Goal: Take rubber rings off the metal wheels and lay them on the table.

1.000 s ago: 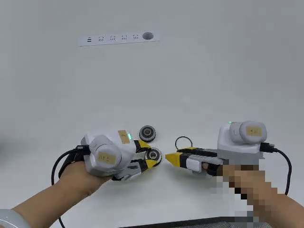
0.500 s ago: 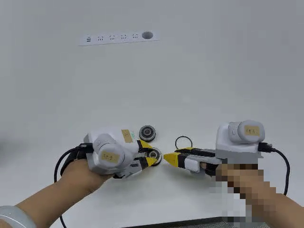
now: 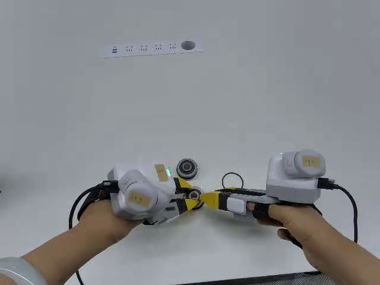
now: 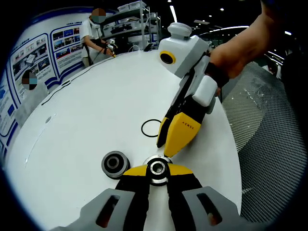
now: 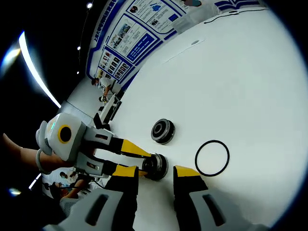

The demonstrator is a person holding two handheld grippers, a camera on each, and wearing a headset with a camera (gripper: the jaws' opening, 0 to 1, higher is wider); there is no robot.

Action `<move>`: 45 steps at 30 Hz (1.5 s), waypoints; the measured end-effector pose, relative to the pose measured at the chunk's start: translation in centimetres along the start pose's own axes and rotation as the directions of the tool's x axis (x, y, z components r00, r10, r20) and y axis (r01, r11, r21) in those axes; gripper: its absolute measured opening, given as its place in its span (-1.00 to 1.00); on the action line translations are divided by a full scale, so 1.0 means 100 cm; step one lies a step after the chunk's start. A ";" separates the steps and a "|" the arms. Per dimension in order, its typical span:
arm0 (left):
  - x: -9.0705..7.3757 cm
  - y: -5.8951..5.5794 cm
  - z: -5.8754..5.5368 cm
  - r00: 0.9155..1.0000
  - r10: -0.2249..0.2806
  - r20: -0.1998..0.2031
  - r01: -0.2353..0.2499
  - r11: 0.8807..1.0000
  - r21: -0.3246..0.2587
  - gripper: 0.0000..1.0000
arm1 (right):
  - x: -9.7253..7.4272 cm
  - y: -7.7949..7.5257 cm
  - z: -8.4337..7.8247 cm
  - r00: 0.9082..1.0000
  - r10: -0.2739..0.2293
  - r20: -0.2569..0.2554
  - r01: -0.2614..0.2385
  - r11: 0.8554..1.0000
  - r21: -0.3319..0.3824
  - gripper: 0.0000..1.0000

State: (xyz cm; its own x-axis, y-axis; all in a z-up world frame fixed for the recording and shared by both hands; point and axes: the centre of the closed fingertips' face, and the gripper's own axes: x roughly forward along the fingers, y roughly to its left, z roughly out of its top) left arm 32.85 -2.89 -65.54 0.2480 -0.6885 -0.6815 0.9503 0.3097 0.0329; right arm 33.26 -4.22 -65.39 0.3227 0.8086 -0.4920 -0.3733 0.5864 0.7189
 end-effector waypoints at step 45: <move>-0.001 0.000 -0.001 1.000 0.000 0.016 0.000 1.000 -0.009 -0.74 | 0.003 0.004 -0.005 0.994 0.098 -0.046 -0.091 0.987 0.135 -0.63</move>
State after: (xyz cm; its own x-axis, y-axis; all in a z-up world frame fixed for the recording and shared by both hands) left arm 32.85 -2.77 -65.56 0.2511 -0.6987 -0.6698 0.9486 0.3153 0.0267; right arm 32.79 -3.71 -65.43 0.2443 0.8635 -0.4412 -0.2804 0.4985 0.8203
